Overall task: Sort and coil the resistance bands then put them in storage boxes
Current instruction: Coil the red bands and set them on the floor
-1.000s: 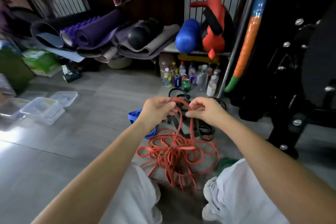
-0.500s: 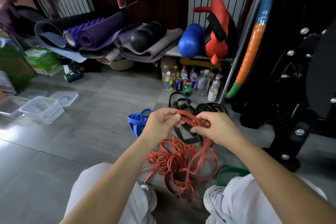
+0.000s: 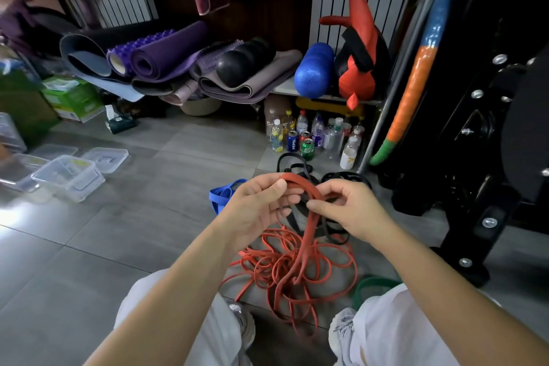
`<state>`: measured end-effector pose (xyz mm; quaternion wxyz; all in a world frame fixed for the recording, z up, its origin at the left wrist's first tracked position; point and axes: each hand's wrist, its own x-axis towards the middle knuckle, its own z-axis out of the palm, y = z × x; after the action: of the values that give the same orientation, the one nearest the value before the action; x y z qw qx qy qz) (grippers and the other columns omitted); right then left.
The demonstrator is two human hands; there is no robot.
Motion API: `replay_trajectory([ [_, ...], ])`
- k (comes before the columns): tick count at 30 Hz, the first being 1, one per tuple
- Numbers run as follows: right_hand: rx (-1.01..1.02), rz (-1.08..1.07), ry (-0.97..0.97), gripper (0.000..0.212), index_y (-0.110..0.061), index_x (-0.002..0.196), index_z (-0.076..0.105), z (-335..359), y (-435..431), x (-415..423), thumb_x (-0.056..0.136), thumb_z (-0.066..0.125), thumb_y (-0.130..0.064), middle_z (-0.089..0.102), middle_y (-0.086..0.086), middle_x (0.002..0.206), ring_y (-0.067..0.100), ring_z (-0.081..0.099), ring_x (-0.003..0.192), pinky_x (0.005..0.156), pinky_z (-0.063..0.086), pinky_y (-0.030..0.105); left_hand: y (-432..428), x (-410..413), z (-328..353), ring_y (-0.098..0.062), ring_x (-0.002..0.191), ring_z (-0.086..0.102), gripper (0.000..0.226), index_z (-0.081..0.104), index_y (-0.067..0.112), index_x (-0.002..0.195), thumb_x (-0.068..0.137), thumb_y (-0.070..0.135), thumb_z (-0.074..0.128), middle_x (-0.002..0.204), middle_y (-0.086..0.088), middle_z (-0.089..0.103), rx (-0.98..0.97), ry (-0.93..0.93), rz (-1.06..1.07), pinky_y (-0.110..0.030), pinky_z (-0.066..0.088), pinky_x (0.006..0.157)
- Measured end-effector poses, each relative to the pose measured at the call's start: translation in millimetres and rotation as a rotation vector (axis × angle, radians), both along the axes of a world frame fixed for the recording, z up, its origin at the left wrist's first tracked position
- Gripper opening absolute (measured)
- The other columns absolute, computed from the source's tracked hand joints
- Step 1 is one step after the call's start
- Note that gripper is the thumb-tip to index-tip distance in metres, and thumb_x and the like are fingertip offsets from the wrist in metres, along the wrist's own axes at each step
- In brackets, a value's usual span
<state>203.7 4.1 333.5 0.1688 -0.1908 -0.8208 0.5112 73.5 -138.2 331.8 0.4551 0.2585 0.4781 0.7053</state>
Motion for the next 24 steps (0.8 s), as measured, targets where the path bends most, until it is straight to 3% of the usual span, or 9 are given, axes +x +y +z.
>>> replay_trajectory([
  [3, -0.304, 0.026, 0.097, 0.017, -0.014, 0.083, 0.062, 8.3, -7.1, 4.6, 0.08, 0.067, 0.001, 0.072, 0.007, 0.079, 0.011, 0.069, 0.072, 0.067, 0.054, 0.02, -4.2, -1.6, 11.0, -0.011, 0.079, 0.068, 0.025, 0.065, 0.007, 0.106, 0.085, 0.018, 0.056, 0.093, -0.007, 0.072, -0.031, 0.03, -0.036, -0.021, 0.054, 0.066],
  [5, -0.307, 0.027, 0.104, 0.019, -0.014, 0.086, 0.062, 11.4, -7.5, 6.5, 0.081, 0.066, 0.004, 0.072, 0.003, 0.071, 0.014, 0.069, 0.069, 0.065, 0.055, 0.021, -6.1, -1.8, 16.4, -0.009, 0.076, 0.068, 0.022, 0.063, 0.007, 0.108, 0.089, 0.016, 0.055, 0.095, -0.008, 0.072, -0.11, 0.116, -0.004, -0.02, 0.054, 0.063],
  [8, -0.105, -0.038, 0.045, 0.025, -0.022, 0.081, 0.064, 10.1, -5.4, 9.6, 0.08, 0.068, 0.002, 0.068, -0.001, 0.069, 0.011, 0.066, 0.065, 0.066, 0.054, 0.024, -7.0, 2.4, 17.0, 0.0, 0.074, 0.062, 0.021, 0.06, 0.022, 0.108, 0.087, 0.023, 0.064, 0.106, 0.005, 0.063, -0.371, 0.698, 0.17, -0.014, 0.048, 0.064],
  [11, 0.207, -0.046, -0.121, 0.024, -0.034, 0.076, 0.061, 1.8, -6.4, 13.5, 0.078, 0.07, -0.011, 0.066, -0.009, 0.07, 0.003, 0.062, 0.065, 0.068, 0.053, 0.026, -1.9, 8.8, 10.4, 0.001, 0.089, 0.049, 0.055, 0.053, 0.03, 0.123, 0.074, 0.042, 0.073, 0.108, 0.017, 0.044, -0.443, 1.309, 0.166, -0.014, 0.04, 0.079],
  [14, 0.208, -0.01, -0.132, 0.024, -0.036, 0.076, 0.063, -1.2, -10.4, 16.8, 0.077, 0.072, -0.013, 0.065, -0.013, 0.066, -0.001, 0.06, 0.062, 0.066, 0.053, 0.026, 9.4, 17.7, 0.1, -0.009, 0.085, 0.053, 0.025, 0.062, 0.024, 0.099, 0.078, 0.038, 0.068, 0.09, 0.01, 0.05, -0.483, 1.57, 0.0, -0.025, 0.043, 0.073],
  [16, 0.148, -0.025, -0.11, 0.023, -0.033, 0.077, 0.066, -1.2, -9.7, 18.1, 0.076, 0.073, -0.011, 0.067, -0.01, 0.067, 0.006, 0.063, 0.064, 0.068, 0.055, 0.03, 13.4, 19.9, -8.1, -0.005, 0.064, 0.05, 0.009, 0.059, 0.02, 0.081, 0.08, 0.026, 0.066, 0.066, 0.012, 0.048, -0.493, 1.475, 0.008, -0.02, 0.038, 0.059],
  [18, 0.109, -0.053, -0.094, 0.022, -0.03, 0.078, 0.068, -1.4, -8.6, 19.3, 0.074, 0.073, -0.009, 0.067, -0.009, 0.066, 0.008, 0.062, 0.063, 0.068, 0.054, 0.032, 15.2, 20.6, -13.1, 0.0, 0.05, 0.047, 0.009, 0.059, 0.021, 0.076, 0.076, 0.017, 0.067, 0.054, 0.014, 0.051, -0.511, 1.213, 0.023, -0.012, 0.035, 0.051],
  [20, 0.086, -0.078, -0.079, 0.024, -0.03, 0.078, 0.068, -1.3, -6.4, 20.7, 0.074, 0.073, -0.007, 0.067, -0.011, 0.067, 0.007, 0.062, 0.065, 0.067, 0.054, 0.028, 15.8, 21.2, -11.9, 0.0, 0.052, 0.052, 0.011, 0.062, 0.02, 0.076, 0.076, 0.011, 0.069, 0.06, 0.011, 0.059, -0.496, 0.958, -0.019, -0.014, 0.045, 0.056],
  [24, 0.091, -0.105, -0.072, 0.024, -0.034, 0.078, 0.066, 0.2, 0.9, 26.3, 0.076, 0.076, -0.013, 0.07, -0.009, 0.075, 0.009, 0.067, 0.076, 0.074, 0.055, 0.027, 12.6, 17.6, -3.7, -0.026, 0.072, 0.068, 0.01, 0.066, 0.011, 0.085, 0.078, 0.01, 0.074, 0.079, -0.014, 0.07, -0.396, 0.67, -0.037, -0.035, 0.056, 0.073],
])
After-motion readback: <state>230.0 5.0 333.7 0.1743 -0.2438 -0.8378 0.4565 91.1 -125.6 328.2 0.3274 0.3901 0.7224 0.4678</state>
